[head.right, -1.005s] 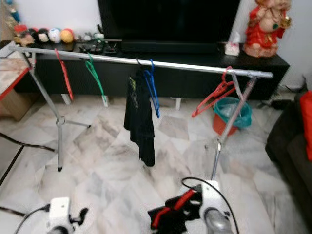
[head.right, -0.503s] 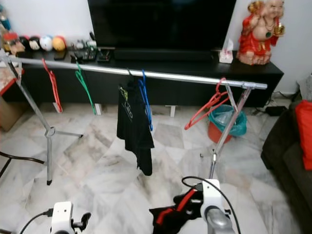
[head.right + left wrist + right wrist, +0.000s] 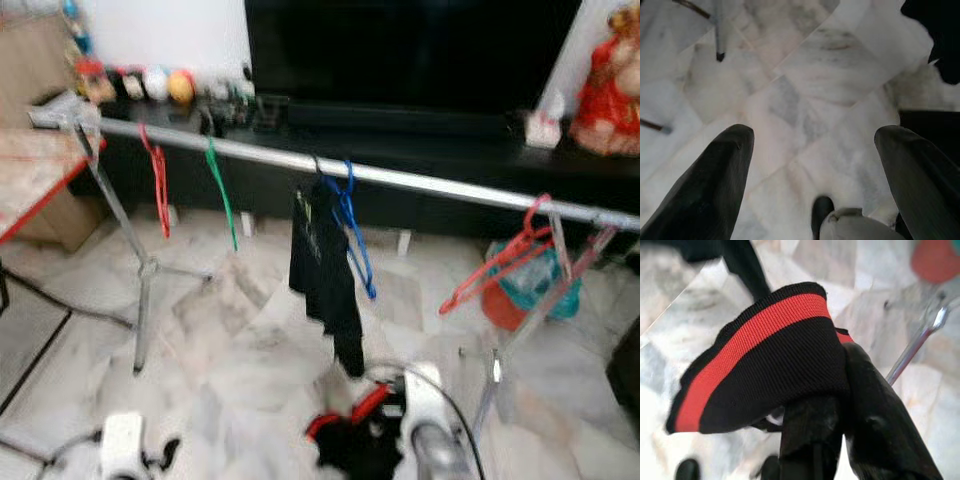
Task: Hang hanger
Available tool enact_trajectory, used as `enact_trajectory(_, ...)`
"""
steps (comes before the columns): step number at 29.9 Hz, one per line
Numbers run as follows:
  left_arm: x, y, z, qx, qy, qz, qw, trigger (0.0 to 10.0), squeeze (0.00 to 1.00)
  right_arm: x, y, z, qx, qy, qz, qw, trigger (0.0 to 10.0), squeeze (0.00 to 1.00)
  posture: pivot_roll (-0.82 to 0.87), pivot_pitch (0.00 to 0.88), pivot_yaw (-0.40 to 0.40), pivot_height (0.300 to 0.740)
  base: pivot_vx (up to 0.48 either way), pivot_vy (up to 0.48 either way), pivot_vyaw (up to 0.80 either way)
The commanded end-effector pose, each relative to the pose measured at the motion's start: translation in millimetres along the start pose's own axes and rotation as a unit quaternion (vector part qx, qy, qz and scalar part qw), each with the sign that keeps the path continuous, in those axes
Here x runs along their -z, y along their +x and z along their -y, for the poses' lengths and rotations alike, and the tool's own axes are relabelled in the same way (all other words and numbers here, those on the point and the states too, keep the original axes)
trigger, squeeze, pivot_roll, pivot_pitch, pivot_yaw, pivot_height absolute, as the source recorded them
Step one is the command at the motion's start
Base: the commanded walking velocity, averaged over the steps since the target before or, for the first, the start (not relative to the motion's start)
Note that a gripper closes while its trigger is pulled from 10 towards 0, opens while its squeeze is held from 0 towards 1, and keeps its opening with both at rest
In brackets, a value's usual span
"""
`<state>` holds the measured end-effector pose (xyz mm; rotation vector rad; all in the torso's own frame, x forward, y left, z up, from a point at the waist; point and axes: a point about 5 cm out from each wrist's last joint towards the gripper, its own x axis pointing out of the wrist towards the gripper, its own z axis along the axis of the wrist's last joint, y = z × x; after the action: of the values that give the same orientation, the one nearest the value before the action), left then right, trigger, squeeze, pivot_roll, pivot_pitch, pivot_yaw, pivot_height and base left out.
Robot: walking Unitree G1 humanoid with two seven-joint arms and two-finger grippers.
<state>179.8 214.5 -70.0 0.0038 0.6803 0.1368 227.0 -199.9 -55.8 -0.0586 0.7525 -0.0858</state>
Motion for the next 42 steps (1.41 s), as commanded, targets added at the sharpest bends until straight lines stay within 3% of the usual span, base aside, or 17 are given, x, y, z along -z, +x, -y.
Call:
enact_trajectory(1, 1.8, -1.5, -9.8, -0.013, 0.002, -0.005, 1.000, 10.0, 0.00, -8.6, 2.1, -6.9, -0.007, 0.005, 0.014, 1.000, 10.0, 0.00, 0.04, 0.000, -0.054, 0.740, 0.292, 0.000, 0.00)
enact_trajectory(21, -1.1, -0.6, -9.1, -0.015, 0.003, 0.002, 1.000, 10.0, 0.00, -7.2, 2.2, -8.3, -0.007, 0.014, 0.007, 1.000, 10.0, 0.00, 0.04, 0.000, -0.060, 0.740, 0.289, 0.000, -0.19)
enact_trajectory(33, -3.6, 0.0, -7.8, -0.015, 0.006, 0.011, 1.000, 10.0, 0.00, -6.0, 2.1, -8.7, -0.010, 0.013, 0.003, 1.000, 10.0, 0.00, 0.05, 0.000, -0.065, 0.740, 0.000, 0.000, 0.00)
enact_trajectory(37, -10.7, 1.9, -7.6, -0.016, 0.009, 0.029, 0.999, 10.0, 0.00, -4.6, 1.7, -8.3, -0.011, 0.010, 0.001, 1.000, 10.0, 0.00, 0.05, 0.000, -0.067, 0.740, 0.000, 0.000, 0.00)
enact_trajectory(42, -30.6, 4.6, -6.7, -0.016, 0.021, 0.087, 0.996, 10.0, 0.00, -3.3, 1.4, -9.1, -0.013, 0.009, -0.001, 1.000, 10.0, 0.00, 0.04, 0.000, -0.062, 0.740, 0.000, 0.000, 0.00)
